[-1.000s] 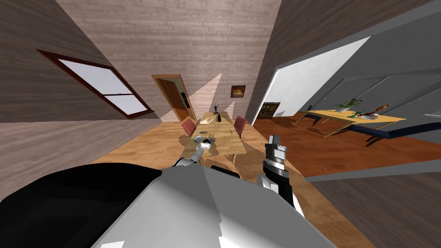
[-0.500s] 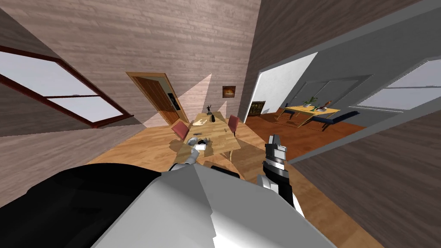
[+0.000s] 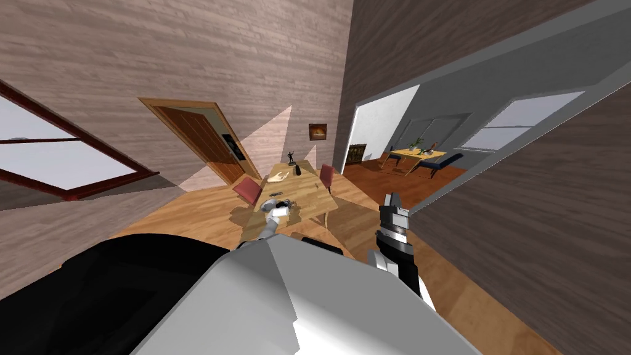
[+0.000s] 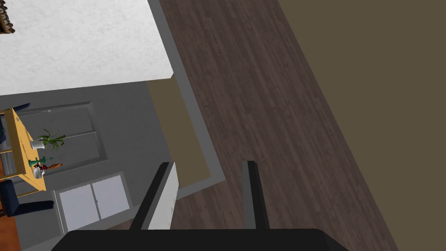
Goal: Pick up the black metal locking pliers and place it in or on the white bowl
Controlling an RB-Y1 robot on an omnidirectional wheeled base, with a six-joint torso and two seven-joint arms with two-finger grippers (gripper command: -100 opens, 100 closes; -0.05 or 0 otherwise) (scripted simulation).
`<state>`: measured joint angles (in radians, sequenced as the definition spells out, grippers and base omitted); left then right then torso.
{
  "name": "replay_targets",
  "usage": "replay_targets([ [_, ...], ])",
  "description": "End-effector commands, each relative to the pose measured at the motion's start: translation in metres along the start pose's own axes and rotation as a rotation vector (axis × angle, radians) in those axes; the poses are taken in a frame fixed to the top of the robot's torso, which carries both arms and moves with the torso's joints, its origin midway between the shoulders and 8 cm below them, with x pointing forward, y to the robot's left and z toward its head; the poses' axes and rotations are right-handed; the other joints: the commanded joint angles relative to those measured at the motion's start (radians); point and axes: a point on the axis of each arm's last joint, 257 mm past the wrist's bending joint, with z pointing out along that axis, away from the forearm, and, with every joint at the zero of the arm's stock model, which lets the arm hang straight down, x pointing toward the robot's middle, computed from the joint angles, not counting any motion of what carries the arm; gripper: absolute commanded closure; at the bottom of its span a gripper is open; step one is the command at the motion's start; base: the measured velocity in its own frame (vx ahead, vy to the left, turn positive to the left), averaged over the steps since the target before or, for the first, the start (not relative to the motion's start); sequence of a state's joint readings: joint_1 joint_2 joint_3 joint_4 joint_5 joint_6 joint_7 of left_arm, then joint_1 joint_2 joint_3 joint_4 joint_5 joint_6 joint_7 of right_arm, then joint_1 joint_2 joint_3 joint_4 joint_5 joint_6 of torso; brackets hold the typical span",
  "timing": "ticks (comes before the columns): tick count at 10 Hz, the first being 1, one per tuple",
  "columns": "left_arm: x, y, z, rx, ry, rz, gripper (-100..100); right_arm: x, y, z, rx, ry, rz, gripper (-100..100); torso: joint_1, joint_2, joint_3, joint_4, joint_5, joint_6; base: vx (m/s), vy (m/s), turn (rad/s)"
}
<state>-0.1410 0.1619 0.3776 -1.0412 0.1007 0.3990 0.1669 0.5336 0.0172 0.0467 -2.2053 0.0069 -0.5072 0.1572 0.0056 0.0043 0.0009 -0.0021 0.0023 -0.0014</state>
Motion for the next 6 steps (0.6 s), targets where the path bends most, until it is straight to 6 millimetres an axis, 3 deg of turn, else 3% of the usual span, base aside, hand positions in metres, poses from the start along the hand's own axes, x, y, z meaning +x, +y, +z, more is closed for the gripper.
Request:
replay_targets([
  [1,-0.028,-0.012,-0.006,0.015,-0.039,-0.023,100,0.0,0.0,0.0,0.0,0.0,0.0,0,0.0,0.0,0.0,0.0,0.0,0.0,-0.053,-0.012,-0.265],
  [2,-0.032,-0.013,-0.006,0.017,-0.046,-0.032,100,0.0,0.0,0.0,0.0,0.0,0.0,0,0.0,0.0,0.001,0.001,-0.001,0.0,-0.024,-0.004,-0.077],
  [3,-0.07,-0.01,-0.017,0.014,-0.099,-0.031,100,0.0,0.0,0.0,0.0,0.0,0.0,0,0.0,-0.001,0.0,0.0,-0.001,-0.001,-0.041,-0.024,-0.315],
  [4,-0.08,-0.018,-0.019,0.031,-0.114,-0.051,100,0.0,0.0,0.0,0.0,0.0,0.0,0,-0.001,0.0,0.0,0.0,-0.001,0.0,-0.055,-0.021,-0.342],
  [5,-0.085,-0.019,-0.02,0.034,-0.122,-0.061,100,0.0,0.0,0.0,0.0,0.0,0.0,0,-0.001,-0.001,0.0,0.001,-0.001,0.002,-0.026,-0.002,-0.114],
  [6,-0.077,-0.017,-0.017,0.03,-0.113,-0.055,100,0.0,0.0,0.0,0.0,0.0,0.0,0,0.0,-0.001,0.0,0.001,-0.001,0.0,-0.007,0.003,0.005],
])
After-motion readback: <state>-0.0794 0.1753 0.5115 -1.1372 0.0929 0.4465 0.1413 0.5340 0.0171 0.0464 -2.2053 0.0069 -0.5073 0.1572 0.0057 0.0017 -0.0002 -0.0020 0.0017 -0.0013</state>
